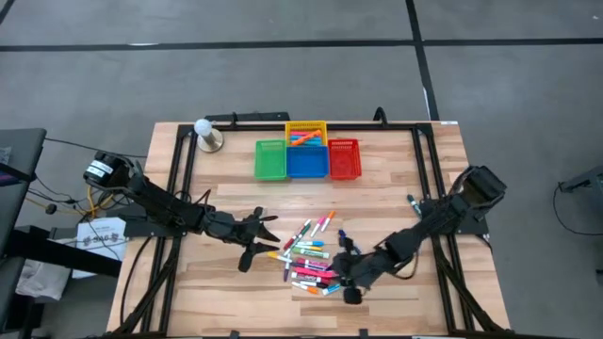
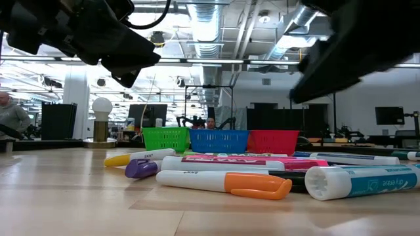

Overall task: Pick & Place Markers
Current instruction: Put the large pink highlighter pen into the yellow bin

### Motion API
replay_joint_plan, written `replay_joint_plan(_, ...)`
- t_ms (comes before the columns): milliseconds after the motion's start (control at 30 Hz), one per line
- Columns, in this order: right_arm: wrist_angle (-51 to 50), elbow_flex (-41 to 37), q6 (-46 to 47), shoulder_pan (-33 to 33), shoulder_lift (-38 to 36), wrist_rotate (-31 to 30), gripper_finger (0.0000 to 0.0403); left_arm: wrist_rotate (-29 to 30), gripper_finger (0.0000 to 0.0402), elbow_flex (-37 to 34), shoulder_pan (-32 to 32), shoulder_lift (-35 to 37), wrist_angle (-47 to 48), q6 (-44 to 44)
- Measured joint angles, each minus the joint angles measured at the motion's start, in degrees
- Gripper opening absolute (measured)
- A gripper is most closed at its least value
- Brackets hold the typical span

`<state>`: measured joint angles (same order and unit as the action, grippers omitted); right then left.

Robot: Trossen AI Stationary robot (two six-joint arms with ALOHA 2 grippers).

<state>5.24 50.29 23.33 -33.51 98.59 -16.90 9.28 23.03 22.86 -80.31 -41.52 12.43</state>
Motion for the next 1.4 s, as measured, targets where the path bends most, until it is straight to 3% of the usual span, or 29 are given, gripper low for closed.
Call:
replay_joint_plan(167,-16.7,10.0,0.0,2.8,2.1,3.7,0.0102,1.7,0.0106,0.0,-0.1,0.0,0.0,-0.1)
replay_joint_plan(267,-21.2,13.7,-1.5,3.8,3.7,7.6,0.0102,2.2,0.0106,0.0,-0.1,0.0,0.0,-0.4)
replay_joint_plan(533,-21.5,14.9,-3.9,6.2,7.7,9.9,0.0102,2.3,0.0106,0.0,-0.1,0.0,0.0,-0.5)
replay_joint_plan(1400,-18.9,14.7,-5.7,6.4,7.7,9.4,0.0102,2.3,0.0106,0.0,-0.1,0.0,2.3,-0.6)
